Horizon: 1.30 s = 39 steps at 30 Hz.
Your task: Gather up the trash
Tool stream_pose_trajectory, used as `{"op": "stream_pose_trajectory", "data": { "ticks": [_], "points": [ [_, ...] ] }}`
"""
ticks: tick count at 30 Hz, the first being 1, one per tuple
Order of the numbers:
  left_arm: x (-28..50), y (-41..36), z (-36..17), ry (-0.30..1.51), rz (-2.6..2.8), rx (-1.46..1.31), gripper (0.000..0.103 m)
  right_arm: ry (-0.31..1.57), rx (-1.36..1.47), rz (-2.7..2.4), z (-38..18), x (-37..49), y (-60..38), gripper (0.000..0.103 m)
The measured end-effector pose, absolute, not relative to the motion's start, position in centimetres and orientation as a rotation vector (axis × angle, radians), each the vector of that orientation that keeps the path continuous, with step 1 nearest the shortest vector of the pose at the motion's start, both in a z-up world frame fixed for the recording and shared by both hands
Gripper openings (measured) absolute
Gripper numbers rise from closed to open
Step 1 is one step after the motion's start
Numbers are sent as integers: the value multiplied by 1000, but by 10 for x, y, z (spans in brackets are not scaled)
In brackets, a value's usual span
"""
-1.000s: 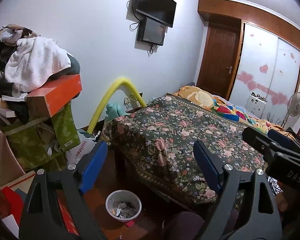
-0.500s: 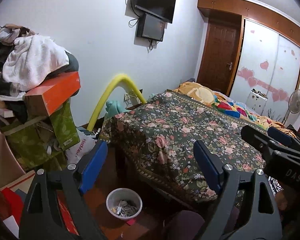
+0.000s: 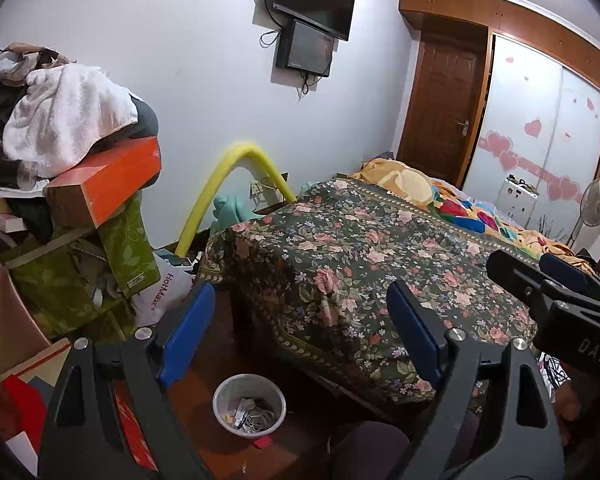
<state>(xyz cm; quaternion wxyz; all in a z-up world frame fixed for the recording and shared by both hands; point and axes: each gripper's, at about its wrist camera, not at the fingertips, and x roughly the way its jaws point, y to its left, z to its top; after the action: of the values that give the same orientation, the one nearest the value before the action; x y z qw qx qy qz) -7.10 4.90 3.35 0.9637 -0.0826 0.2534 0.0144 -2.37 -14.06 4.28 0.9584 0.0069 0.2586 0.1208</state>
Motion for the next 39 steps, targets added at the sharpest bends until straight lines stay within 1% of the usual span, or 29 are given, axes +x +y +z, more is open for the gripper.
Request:
{"op": "stream_pose_trajectory", "data": {
  "ticks": [39],
  "points": [
    [-57, 48, 32, 526, -15, -146, 87, 531, 15, 262, 37, -14, -151, 101]
  ]
}}
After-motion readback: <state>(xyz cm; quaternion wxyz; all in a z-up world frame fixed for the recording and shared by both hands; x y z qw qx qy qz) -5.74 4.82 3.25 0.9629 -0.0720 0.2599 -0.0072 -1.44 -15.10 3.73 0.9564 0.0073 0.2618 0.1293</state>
